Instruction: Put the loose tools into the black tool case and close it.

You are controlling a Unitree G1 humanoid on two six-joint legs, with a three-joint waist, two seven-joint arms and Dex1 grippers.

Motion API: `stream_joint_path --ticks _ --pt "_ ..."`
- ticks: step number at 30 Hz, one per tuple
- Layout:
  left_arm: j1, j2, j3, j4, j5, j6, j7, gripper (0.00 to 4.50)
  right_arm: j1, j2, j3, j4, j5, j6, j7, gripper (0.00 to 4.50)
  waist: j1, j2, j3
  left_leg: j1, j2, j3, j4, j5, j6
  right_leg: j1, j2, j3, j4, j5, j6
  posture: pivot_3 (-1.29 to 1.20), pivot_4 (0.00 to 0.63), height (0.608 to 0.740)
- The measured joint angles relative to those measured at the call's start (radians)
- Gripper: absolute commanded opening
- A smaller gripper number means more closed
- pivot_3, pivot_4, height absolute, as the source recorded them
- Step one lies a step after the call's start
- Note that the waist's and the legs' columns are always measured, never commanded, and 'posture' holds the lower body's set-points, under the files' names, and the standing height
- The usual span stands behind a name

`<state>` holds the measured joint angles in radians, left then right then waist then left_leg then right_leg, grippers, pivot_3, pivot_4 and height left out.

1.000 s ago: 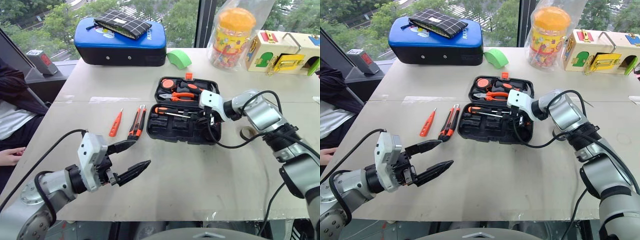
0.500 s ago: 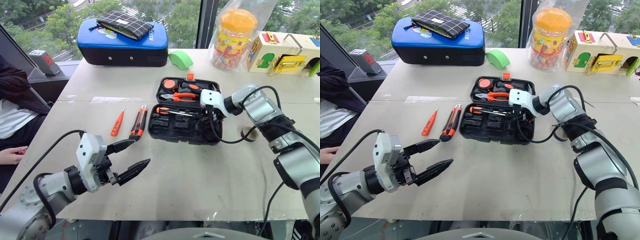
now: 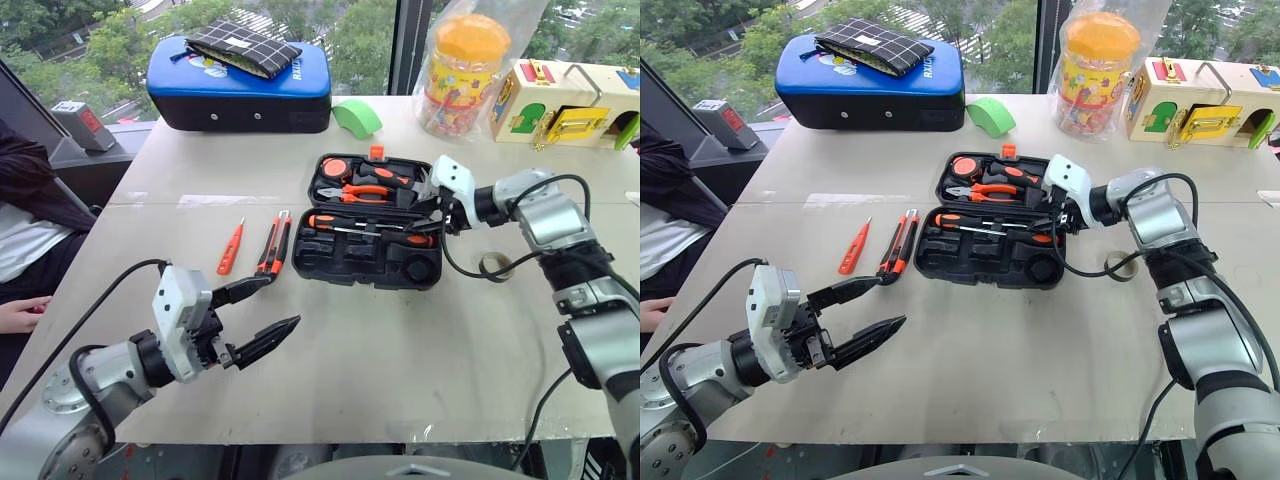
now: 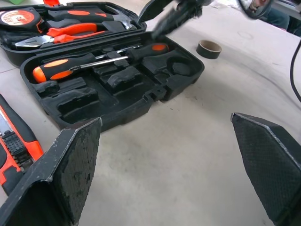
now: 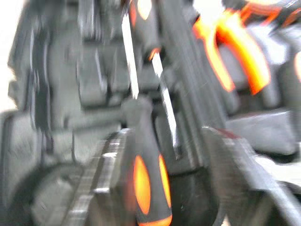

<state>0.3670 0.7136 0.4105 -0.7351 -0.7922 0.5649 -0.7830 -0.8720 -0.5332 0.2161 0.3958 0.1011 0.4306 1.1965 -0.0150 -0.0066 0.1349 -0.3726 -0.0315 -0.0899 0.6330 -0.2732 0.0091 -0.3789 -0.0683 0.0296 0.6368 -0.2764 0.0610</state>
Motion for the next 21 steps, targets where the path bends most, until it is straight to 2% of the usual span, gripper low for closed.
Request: stream_joint_path --ticks 2,8,15,19,21 --pt "-0.003 -0.005 -0.011 0.001 0.007 -0.005 0.001 4.5 0.067 0.037 -0.048 -0.095 0.025 0.058 -0.083 0.05 0.0 0.0 0.0 0.0 0.0 0.0 0.0 0.0 0.0 0.0 0.0 0.0 0.0 0.0 0.0 0.0 0.15 0.74" --pt "-0.02 -0.022 -0.044 0.004 0.025 -0.009 0.019 4.5 0.245 0.168 -0.033 -0.212 -0.051 0.068 -0.379 0.05 0.002 0.0 0.0 0.0 -0.001 0.001 0.0 0.0 0.0 0.0 -0.001 0.001 0.001 0.0 0.0 0.0 0.15 0.74" --pt "-0.046 -0.042 -0.092 0.042 0.063 -0.015 0.039 4.5 0.265 0.127 0.084 -0.279 -0.169 0.016 -0.438 0.05 0.003 -0.003 -0.007 0.006 -0.001 0.003 0.0 -0.001 0.002 0.002 0.0 -0.002 0.002 0.0 0.0 0.0 0.15 0.74" --pt "-0.069 -0.081 -0.098 0.08 0.077 -0.025 0.08 4.5 0.284 0.124 0.068 -0.282 -0.171 -0.053 -0.464 0.05 0.005 -0.003 -0.007 0.005 -0.002 0.002 0.001 -0.001 0.002 0.002 0.0 -0.002 0.002 0.0 0.0 0.0 0.15 0.74" --pt "-0.097 -0.122 -0.094 0.104 0.094 -0.026 0.149 4.5 0.328 0.132 0.006 -0.304 -0.121 -0.108 -0.468 0.05 0.006 -0.003 -0.005 0.003 -0.002 0.002 0.001 -0.001 0.001 0.002 0.0 -0.002 0.002 0.0 0.0 0.0 0.15 0.74"
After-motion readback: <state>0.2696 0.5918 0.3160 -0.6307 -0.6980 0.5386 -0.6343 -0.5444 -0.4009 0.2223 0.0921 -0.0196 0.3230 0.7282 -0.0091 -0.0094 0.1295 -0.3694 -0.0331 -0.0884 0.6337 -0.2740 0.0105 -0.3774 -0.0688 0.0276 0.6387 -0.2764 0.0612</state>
